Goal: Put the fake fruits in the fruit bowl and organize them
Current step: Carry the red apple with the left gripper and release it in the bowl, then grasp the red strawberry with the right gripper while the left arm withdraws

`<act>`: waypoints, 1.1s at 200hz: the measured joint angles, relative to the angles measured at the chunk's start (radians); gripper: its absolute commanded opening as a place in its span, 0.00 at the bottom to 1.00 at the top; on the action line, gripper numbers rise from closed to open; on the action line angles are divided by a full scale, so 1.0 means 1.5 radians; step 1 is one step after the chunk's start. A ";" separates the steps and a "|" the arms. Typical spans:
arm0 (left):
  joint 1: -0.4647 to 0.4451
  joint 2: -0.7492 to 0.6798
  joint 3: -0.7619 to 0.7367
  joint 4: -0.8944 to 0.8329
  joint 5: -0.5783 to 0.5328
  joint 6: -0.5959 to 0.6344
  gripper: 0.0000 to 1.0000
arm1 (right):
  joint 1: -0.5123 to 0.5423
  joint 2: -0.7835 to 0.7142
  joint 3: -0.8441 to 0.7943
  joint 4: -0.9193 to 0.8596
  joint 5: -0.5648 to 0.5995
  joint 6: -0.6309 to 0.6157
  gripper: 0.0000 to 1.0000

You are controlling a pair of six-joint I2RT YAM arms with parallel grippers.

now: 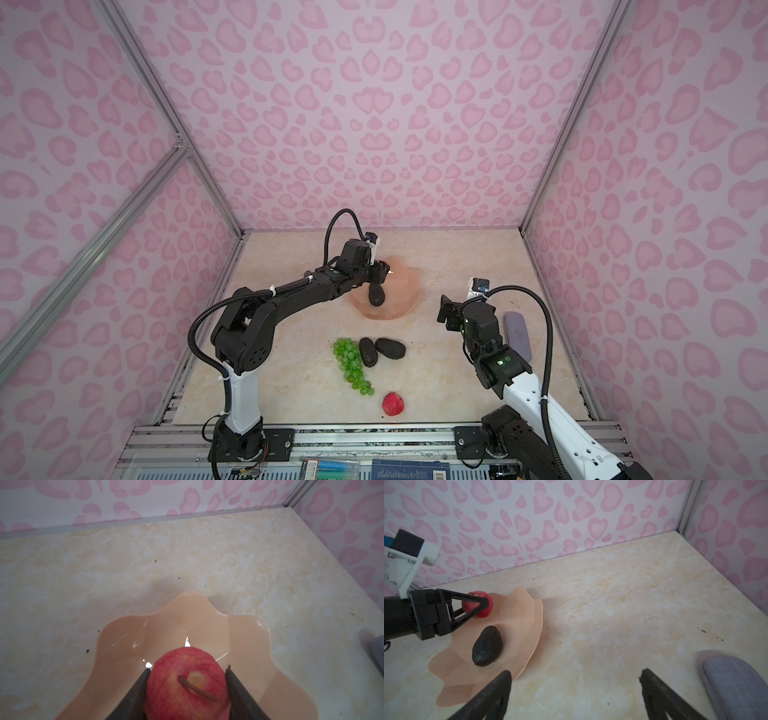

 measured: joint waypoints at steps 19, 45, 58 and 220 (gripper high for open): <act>0.000 0.000 0.000 0.003 0.000 0.000 0.60 | -0.001 -0.001 0.000 0.000 0.000 0.000 0.96; 0.000 -0.001 0.000 0.001 0.003 0.000 0.63 | -0.001 -0.003 0.000 -0.002 0.000 0.000 0.95; 0.000 -0.003 0.000 0.001 0.005 0.000 0.64 | -0.001 -0.004 0.000 -0.004 -0.001 0.000 0.95; 0.002 -0.600 -0.398 0.042 -0.174 0.005 0.84 | 0.473 0.046 -0.039 -0.135 -0.011 0.181 0.89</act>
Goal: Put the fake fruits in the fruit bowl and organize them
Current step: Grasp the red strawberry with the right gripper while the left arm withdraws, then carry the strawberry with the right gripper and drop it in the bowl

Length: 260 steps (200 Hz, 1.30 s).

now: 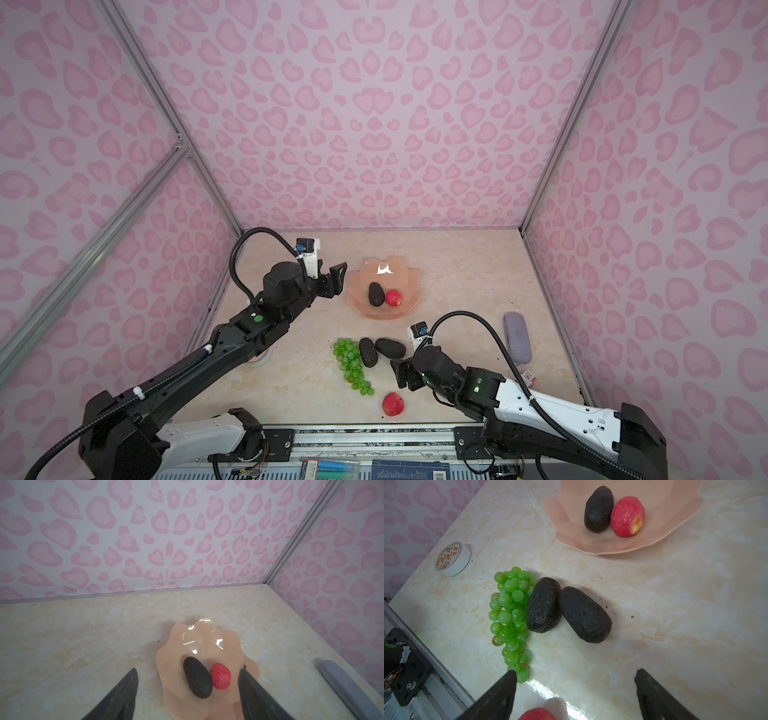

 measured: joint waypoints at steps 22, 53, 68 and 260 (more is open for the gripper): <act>0.004 -0.096 -0.075 -0.019 -0.057 -0.013 0.90 | 0.060 0.045 -0.004 0.001 0.009 0.047 0.88; 0.012 -0.208 -0.141 -0.058 -0.118 -0.033 0.93 | 0.119 0.143 0.011 0.013 0.008 0.091 0.84; 0.013 -0.248 -0.160 -0.079 -0.139 -0.040 0.93 | 0.127 0.194 0.030 0.019 -0.006 0.106 0.82; 0.016 -0.400 -0.232 -0.225 -0.142 -0.116 0.94 | -0.116 0.295 0.305 -0.001 0.121 -0.064 0.27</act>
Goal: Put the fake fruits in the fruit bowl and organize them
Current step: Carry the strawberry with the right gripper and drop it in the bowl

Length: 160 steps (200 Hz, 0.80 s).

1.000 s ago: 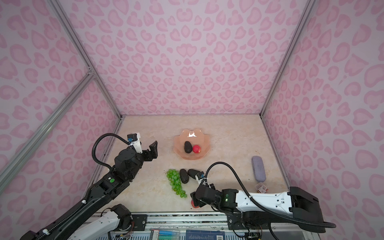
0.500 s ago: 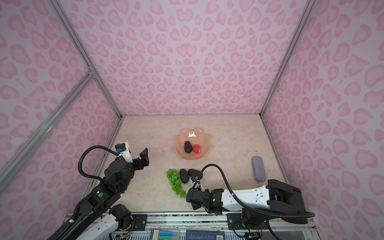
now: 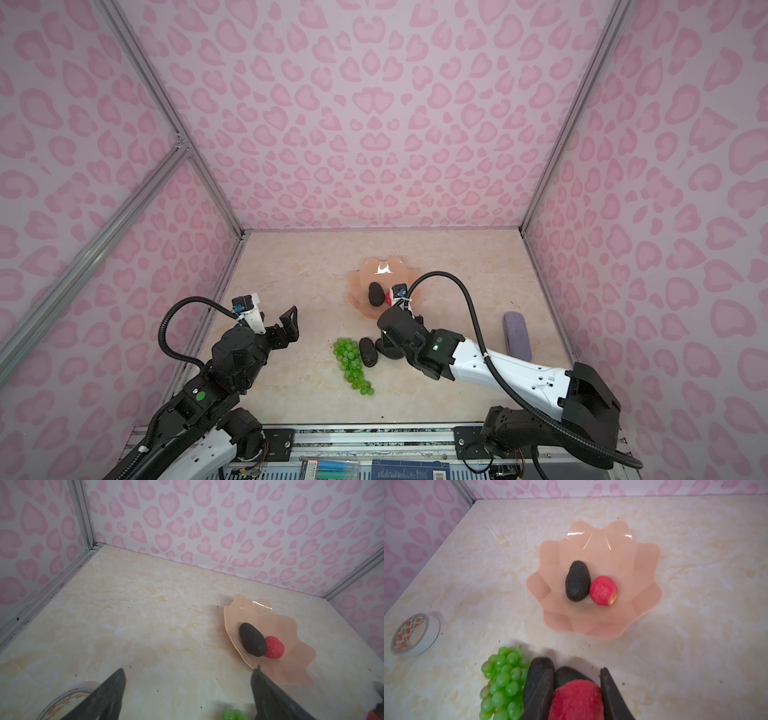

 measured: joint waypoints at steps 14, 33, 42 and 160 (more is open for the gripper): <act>0.000 -0.005 0.001 -0.010 0.011 -0.004 0.94 | -0.033 0.055 0.030 0.026 -0.018 -0.035 0.27; 0.000 -0.013 0.001 -0.030 0.027 -0.013 0.93 | -0.071 0.129 0.072 0.047 -0.045 -0.065 0.27; 0.000 -0.016 0.001 -0.037 0.036 -0.019 0.93 | -0.082 0.163 0.091 0.057 -0.059 -0.077 0.27; -0.018 0.044 -0.007 -0.070 0.203 -0.095 0.83 | -0.102 0.316 0.173 0.104 -0.136 -0.109 0.71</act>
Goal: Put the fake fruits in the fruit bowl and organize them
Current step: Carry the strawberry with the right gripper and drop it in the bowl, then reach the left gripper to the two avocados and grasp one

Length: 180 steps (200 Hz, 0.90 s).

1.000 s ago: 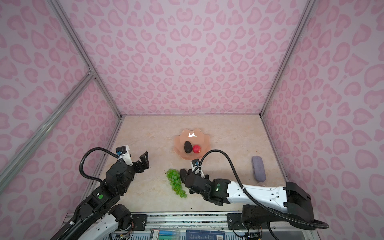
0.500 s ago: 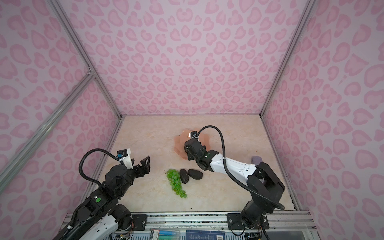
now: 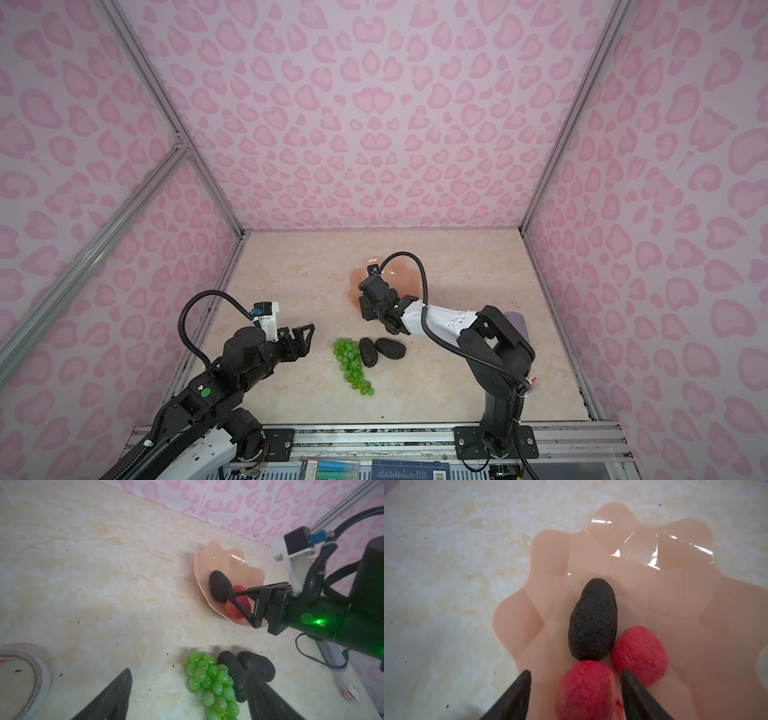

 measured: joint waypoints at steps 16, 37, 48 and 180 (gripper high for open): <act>-0.026 0.029 0.006 0.000 0.012 -0.008 0.82 | -0.006 -0.032 -0.009 0.001 0.001 0.000 0.73; -0.082 0.068 0.029 0.000 0.008 -0.023 0.81 | -0.010 -0.095 -0.040 0.001 0.014 0.001 0.75; -0.122 0.096 0.046 0.001 -0.003 -0.033 0.77 | -0.012 -0.134 -0.062 0.002 0.024 0.003 0.78; -0.289 0.538 0.239 0.012 0.004 -0.182 0.64 | -0.149 -0.618 -0.394 -0.010 0.082 0.055 0.86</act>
